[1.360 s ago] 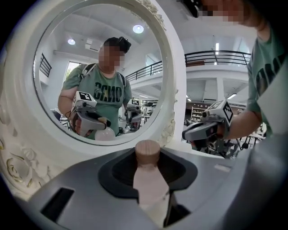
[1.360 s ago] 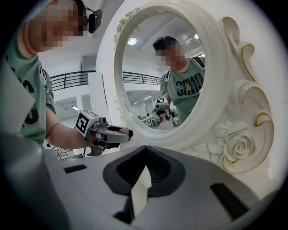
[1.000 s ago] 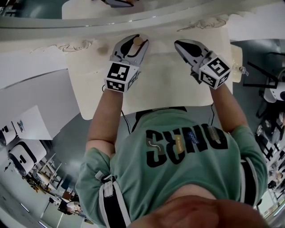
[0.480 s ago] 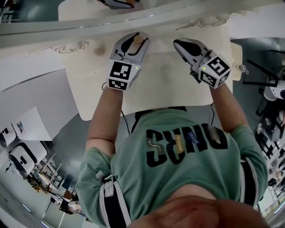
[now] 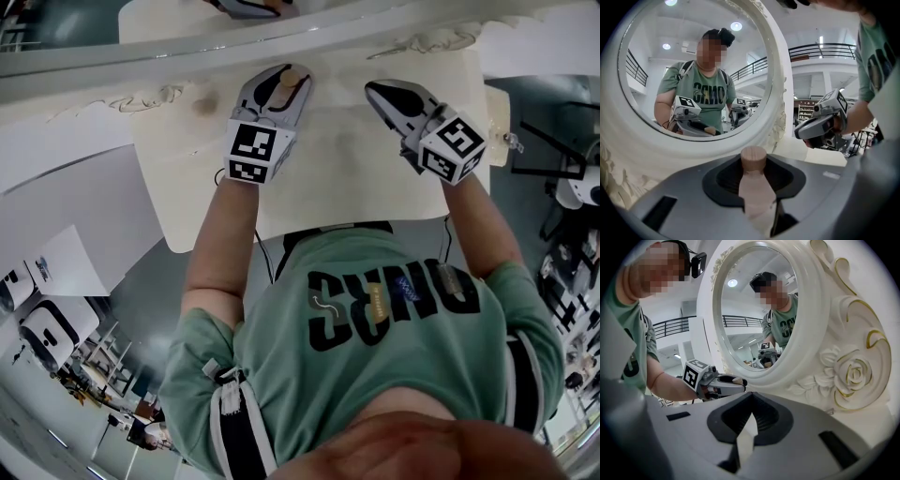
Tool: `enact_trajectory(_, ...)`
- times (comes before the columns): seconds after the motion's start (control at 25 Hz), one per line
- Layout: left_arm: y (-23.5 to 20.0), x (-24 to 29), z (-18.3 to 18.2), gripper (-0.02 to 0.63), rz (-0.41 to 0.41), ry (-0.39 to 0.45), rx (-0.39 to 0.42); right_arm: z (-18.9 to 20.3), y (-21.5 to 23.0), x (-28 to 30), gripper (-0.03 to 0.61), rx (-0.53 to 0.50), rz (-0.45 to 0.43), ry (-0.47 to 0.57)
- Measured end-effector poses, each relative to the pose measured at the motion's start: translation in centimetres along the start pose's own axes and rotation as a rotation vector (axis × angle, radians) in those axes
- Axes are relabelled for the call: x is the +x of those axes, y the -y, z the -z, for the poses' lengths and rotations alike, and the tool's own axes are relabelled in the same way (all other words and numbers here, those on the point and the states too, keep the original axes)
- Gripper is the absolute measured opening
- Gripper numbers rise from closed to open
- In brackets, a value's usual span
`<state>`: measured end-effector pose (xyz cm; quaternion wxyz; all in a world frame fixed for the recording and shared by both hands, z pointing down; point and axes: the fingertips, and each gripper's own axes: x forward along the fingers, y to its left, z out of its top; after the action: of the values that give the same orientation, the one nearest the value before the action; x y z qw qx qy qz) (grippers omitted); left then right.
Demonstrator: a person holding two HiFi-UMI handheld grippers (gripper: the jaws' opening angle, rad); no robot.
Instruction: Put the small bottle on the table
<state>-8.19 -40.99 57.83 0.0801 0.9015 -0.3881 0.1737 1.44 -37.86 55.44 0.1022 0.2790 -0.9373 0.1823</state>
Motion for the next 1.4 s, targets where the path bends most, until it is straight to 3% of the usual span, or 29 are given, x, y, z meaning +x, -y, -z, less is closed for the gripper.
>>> enact_trajectory(0.2,0.2,0.3,-0.2,0.141,0.015,0.034,-0.024,0.0,-0.5,-0.1,-0.006,0.007,-0.003,0.002)
enact_trajectory(0.52,0.3,0.3,0.0,0.141,0.015,0.014,-0.060,-0.9,-1.8,-0.9,-0.006,-0.014,-0.007,0.008)
enact_trajectory(0.76,0.1,-0.5,-0.5,0.235,-0.004,0.000,-0.099,-2.4,-2.6,-2.3,-0.006,-0.038,0.005,0.018)
enact_trajectory(1.4,2.2,-11.8,-8.4,0.244,-0.021,0.116,-0.104,-8.7,-6.5,-5.5,-0.006,-0.082,0.003,0.070)
